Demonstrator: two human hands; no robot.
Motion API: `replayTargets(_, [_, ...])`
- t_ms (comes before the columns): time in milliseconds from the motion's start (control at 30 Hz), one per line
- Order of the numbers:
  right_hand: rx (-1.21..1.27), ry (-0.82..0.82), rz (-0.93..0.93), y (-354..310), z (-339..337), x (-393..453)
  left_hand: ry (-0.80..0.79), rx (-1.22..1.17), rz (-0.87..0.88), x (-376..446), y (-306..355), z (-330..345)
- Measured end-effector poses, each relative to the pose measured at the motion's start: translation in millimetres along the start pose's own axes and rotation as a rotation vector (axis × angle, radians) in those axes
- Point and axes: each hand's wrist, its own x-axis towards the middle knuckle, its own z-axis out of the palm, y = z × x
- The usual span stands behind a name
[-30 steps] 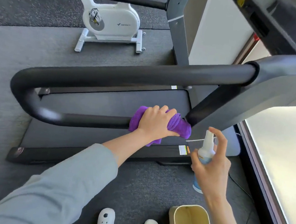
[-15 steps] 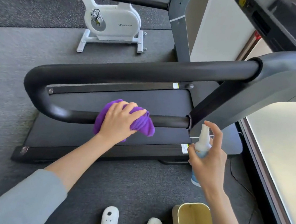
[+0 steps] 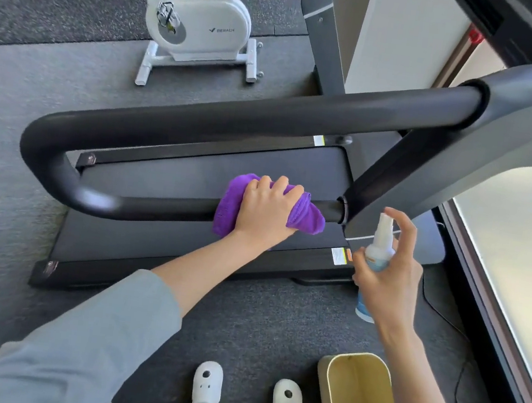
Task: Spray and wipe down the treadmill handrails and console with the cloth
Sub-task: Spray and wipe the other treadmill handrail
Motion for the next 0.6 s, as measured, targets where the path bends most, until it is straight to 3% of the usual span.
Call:
replayTargets(267, [0.049,0.03,0.056,-2,-20,-8,-0.025,0.061,0.008,33,68,5])
replayTargets(400, [0.042,0.007,0.013,-18,-17,-9,0.057,0.033,0.102,16,33,7])
replayTargets(600, [0.025,-0.028,-0.059,-43,7,-16,0.172,-0.051,0.056,-45,-75,-5])
